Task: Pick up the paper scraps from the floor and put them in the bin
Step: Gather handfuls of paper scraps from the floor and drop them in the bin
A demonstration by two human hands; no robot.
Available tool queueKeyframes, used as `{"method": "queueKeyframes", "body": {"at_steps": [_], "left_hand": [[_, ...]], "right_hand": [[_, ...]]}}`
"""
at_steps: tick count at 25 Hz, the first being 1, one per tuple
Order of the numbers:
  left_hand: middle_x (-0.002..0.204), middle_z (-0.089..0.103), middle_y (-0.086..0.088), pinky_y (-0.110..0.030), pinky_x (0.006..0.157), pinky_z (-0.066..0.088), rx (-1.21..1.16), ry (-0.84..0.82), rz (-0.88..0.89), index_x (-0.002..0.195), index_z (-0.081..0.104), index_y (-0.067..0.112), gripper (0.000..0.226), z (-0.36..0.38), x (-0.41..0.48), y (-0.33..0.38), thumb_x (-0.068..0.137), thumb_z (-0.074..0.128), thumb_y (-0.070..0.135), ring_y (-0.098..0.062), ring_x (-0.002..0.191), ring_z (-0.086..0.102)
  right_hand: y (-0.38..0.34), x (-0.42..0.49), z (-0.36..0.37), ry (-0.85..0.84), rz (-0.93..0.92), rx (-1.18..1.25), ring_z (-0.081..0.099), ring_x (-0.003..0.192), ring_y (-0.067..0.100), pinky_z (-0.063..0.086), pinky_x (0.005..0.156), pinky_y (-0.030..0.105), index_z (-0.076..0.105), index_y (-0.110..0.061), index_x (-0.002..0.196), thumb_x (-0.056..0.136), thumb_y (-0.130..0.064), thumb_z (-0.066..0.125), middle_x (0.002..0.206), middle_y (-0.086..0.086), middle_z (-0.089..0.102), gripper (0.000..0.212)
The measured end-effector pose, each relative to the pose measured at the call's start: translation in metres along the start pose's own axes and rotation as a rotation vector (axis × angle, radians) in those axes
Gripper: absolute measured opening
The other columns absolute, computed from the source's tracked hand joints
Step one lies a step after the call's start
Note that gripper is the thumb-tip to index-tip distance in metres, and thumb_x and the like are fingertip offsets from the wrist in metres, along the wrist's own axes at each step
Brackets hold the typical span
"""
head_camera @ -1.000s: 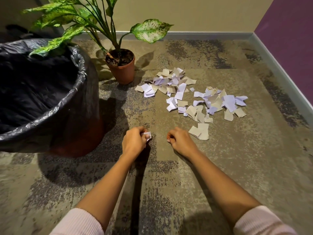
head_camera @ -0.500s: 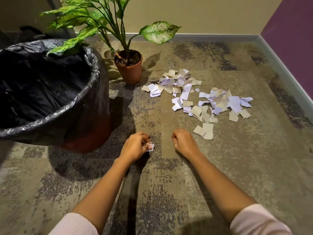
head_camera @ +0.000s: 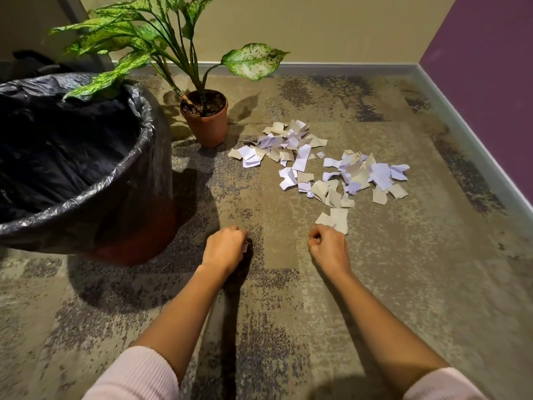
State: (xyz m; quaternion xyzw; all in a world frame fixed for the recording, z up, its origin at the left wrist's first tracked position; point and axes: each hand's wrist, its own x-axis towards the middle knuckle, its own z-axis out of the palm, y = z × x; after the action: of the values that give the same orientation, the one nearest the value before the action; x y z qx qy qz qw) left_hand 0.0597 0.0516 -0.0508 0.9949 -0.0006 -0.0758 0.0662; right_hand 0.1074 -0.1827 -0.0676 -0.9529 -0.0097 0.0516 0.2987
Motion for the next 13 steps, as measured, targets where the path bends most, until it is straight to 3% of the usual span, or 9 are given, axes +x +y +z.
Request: {"method": "queueKeyframes", "body": {"at_steps": [5,13], "left_hand": [[0.099,0.069,-0.005,-0.038,0.071,0.052,-0.044,-0.047,-0.081,0.097,0.065,0.018,0.009,-0.006,0.002,0.002,0.091,0.060,0.021,-0.029,0.092,0.066],[0.094,0.072,-0.002,-0.034,0.072,0.051,-0.274,-0.033,-0.242,0.084,0.068,0.026,0.004,-0.008,-0.006,0.000,0.083,0.070,0.022,-0.028,0.092,0.067]], "right_hand": [[0.024,0.004,-0.021,0.061,0.174,0.084,0.062,0.070,0.024,0.055,0.065,0.038,0.064,-0.020,0.080,0.079,-0.013,0.064,0.074,0.002,0.066,0.007],[0.024,0.013,-0.015,0.000,0.151,0.094,0.065,0.079,0.024,0.057,0.075,0.038,0.072,-0.022,0.094,0.084,-0.011,0.057,0.086,0.004,0.071,0.021]]}}
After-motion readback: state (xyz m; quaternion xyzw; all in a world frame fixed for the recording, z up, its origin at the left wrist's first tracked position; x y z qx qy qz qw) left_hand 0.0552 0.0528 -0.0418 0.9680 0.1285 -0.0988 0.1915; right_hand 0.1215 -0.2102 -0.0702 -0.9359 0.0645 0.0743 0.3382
